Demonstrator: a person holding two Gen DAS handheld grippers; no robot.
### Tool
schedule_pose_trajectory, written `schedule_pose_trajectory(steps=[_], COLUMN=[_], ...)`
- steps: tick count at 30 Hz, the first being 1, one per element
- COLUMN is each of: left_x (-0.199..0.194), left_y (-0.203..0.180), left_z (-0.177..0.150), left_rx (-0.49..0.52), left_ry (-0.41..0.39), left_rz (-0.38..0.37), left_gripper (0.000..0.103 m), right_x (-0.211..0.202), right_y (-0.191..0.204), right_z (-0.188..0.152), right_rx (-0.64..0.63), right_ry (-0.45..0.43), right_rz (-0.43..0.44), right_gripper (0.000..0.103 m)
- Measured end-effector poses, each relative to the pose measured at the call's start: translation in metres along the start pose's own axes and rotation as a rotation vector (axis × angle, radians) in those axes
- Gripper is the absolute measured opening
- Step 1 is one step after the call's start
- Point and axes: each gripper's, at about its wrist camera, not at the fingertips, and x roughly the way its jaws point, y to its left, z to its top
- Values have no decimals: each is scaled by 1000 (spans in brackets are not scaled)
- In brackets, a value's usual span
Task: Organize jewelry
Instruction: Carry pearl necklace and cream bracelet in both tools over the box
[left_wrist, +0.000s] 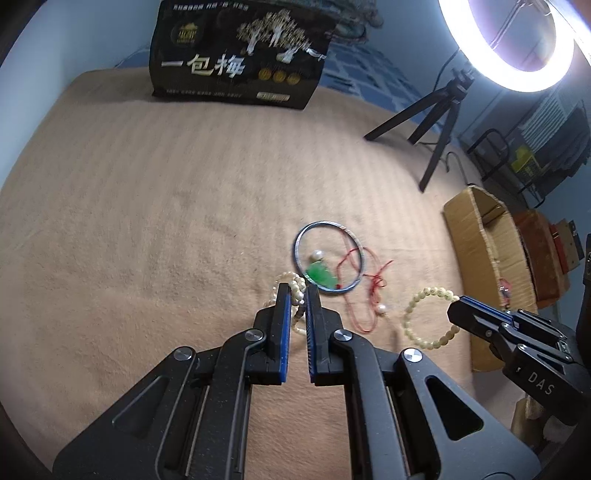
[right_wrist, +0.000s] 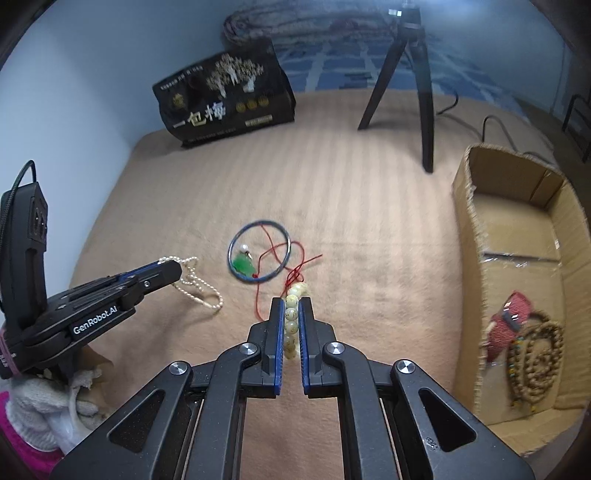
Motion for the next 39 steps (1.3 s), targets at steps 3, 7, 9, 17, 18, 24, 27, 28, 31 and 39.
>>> schedule_pose_trajectory(steps=[3,7,9,17,18,24,27,28,31,39], left_x=[-10,-24,-29,-46,-47,-53,-52,-51,-48,-31], left_y=[-6,-20,-25,-65,-71,-109,-126,-133,-149,-191], left_z=[2,3,3,2,1,-6,-7,-7,-5,7], left_rx=[-3,20,33,100,111,178,207,216,235,278], left_ry=[-16,-49,-60,-94,-97,-109,-108,-108,-111,-116], left_rz=[-24,-45,-58,-123,-131,-172,-191,-197,-209,-230], left_gripper=[5,5,5,5,5,5,5,5,5,5], right_x=[-11,-26,-36,-69,-72,-92,-100,-103,-110,-113], right_y=[-5,-12,-17,-46,-50,-78,-93,-96,-108,-140], right_z=[-1,1,1,1,1,0,1,0,1,1], right_rx=[3,5,0,30,36,69,85,87,96,126], right_ry=[-22,-55,-77,-134,-139,-174,-191,-195,-210,-211], right_rz=[-2,-11,-23,-62,-67,-113,-139,-146,-178,-224], right_gripper=[6,6,6,6,6,6,6,6,6,6])
